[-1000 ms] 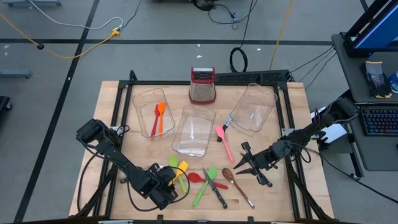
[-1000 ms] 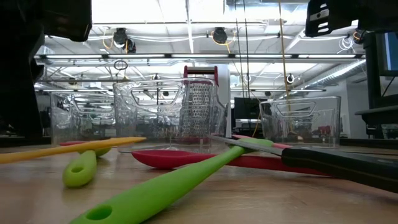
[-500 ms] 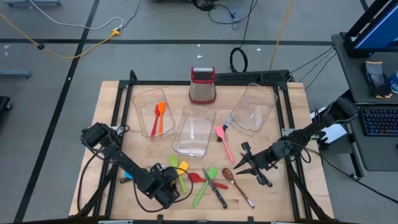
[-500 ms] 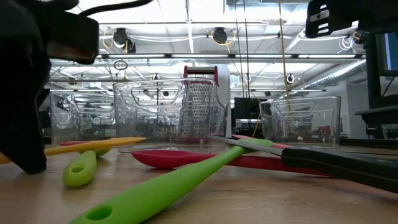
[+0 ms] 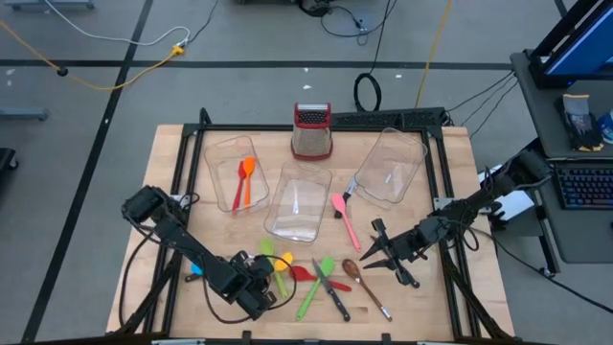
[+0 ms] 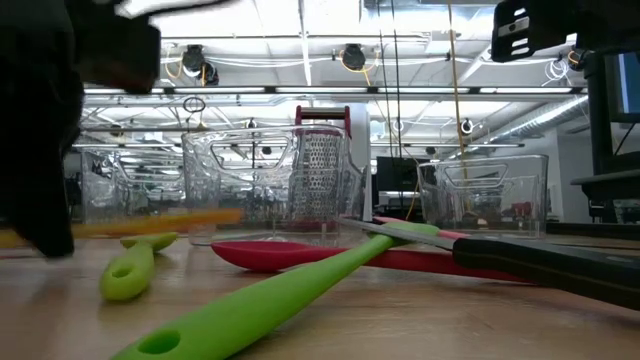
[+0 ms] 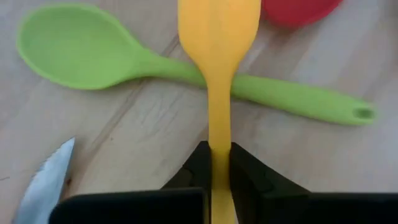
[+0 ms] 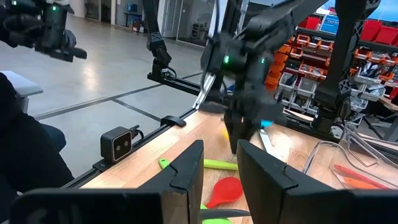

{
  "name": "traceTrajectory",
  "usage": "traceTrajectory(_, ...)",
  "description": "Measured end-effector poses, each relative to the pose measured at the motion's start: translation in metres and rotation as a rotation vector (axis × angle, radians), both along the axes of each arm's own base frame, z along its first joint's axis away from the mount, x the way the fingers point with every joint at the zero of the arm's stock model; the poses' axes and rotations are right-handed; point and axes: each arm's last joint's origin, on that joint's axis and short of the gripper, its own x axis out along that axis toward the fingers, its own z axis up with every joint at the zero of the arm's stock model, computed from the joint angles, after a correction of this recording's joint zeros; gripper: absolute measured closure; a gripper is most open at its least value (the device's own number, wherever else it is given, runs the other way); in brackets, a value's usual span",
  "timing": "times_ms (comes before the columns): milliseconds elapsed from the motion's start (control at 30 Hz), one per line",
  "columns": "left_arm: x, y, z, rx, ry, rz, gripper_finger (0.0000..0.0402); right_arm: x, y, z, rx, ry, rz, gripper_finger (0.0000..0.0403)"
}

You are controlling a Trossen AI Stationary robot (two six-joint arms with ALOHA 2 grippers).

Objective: Pick & Place Kitchen Items
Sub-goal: Put the yellow spatula into the left transparent bin

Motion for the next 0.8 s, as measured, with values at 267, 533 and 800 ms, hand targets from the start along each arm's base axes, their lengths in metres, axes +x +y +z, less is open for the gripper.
traceTrajectory(267, -0.019, 0.006, 0.062, -0.044, -0.181, -0.001, 0.0391, 0.0, 0.0, 0.0, -0.001, -0.001, 0.0, 0.0314)
traceTrajectory(533, -0.043, 0.022, 0.121, 0.017, -0.456, 0.023, 0.0398, 0.0, 0.0, 0.0, -0.003, -0.001, 0.0, 0.0314)
traceTrajectory(800, -0.067, 0.057, 0.153, 0.15, -0.539, 0.106, 0.0398, 0.0, 0.0, 0.0, -0.004, -0.001, 0.0, 0.0314)
